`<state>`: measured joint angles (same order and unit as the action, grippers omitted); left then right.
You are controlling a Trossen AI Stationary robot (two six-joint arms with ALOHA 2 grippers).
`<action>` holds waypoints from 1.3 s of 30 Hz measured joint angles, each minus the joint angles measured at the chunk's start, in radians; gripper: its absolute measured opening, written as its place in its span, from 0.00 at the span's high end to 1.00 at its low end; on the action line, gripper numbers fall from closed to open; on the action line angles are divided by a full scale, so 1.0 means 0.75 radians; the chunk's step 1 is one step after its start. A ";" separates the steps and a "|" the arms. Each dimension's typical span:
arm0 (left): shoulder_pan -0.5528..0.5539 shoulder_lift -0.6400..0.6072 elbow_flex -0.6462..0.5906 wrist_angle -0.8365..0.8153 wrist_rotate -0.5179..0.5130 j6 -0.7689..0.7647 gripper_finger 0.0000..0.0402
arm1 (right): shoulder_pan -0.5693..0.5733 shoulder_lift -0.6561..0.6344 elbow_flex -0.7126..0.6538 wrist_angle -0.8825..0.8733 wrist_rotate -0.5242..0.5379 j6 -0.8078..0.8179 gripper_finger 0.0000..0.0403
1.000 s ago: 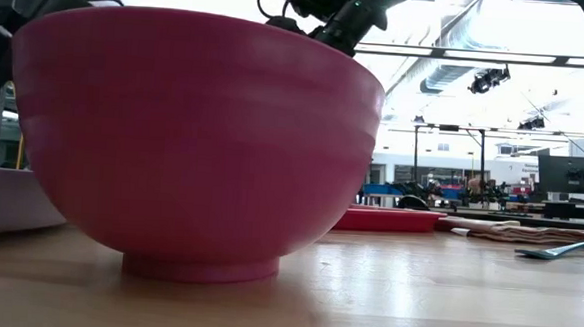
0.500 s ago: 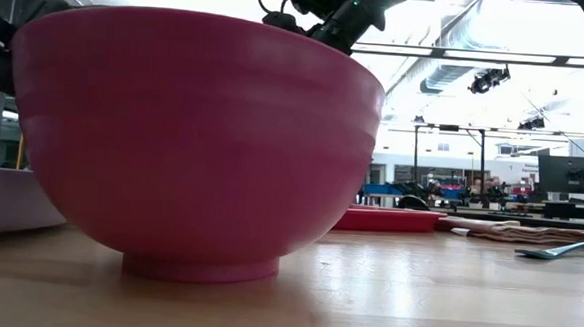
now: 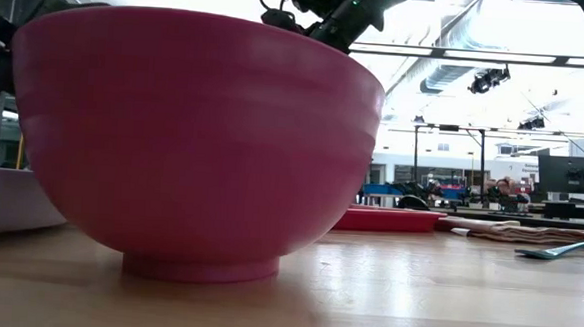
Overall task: Set up tray
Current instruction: Put the light pink mug at the top left of the red tray
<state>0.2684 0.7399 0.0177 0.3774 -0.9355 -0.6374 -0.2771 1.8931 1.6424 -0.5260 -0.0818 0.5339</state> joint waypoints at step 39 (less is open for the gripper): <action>0.000 0.757 0.047 0.477 -0.192 -0.250 0.83 | 0.004 0.001 0.000 -0.016 -0.037 -0.025 0.82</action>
<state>0.2684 1.3075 0.0528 0.7349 -1.0794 -0.8246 -0.2745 1.8935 1.6424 -0.5381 -0.1099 0.5152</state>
